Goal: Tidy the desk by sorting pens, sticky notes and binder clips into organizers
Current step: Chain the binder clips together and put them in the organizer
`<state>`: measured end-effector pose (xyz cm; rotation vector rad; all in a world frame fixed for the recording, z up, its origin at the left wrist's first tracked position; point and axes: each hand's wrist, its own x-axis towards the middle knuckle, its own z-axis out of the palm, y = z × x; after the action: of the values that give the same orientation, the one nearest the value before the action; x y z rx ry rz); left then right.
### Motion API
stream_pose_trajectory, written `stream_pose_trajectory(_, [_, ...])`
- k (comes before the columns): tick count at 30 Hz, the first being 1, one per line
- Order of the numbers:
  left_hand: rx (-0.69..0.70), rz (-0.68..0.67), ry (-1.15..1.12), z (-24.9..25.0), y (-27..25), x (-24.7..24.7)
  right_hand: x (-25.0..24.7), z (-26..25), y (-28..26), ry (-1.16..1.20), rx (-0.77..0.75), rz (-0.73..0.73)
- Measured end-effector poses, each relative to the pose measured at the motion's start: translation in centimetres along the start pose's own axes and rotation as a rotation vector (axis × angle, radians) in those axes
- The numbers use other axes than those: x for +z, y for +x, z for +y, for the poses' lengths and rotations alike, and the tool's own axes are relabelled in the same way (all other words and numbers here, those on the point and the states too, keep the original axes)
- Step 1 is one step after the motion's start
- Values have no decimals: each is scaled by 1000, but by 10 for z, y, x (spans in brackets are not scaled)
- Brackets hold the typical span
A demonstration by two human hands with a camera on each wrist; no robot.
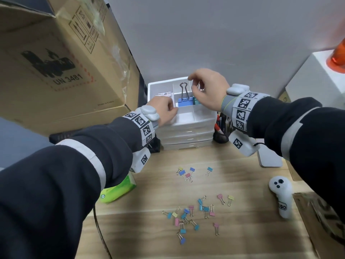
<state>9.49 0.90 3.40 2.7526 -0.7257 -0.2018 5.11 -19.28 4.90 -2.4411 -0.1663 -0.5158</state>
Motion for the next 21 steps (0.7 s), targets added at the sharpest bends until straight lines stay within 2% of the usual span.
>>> stream_pose_trajectory(3, [6, -2, -32, -4, -19, 0, -1, -13, -32, 44, 29, -16])
stream_pose_trajectory(5, [10, -10, -30, -5, -33, 1, 2, -23, -59, 45, 11, -85])
stream_pose_trajectory(9, [23, -99, 32, -10, -62, 12, 22, -26, -118, -55, 26, -458])
stream_pose_trajectory(12, [7, -190, 52, -14, -92, 33, 44, -14, -160, -113, 158, -731])
stream_pose_trajectory(14, [11, -206, 52, -14, -114, 52, 58, -5, -191, -134, 236, -843])
stream_pose_trajectory(17, [4, -295, 41, -15, -142, 83, 77, 6, -237, -145, 318, -956])
stream_pose_trajectory(21, [-4, -480, 60, -25, -174, 121, 105, 12, -278, -194, 406, -1012])
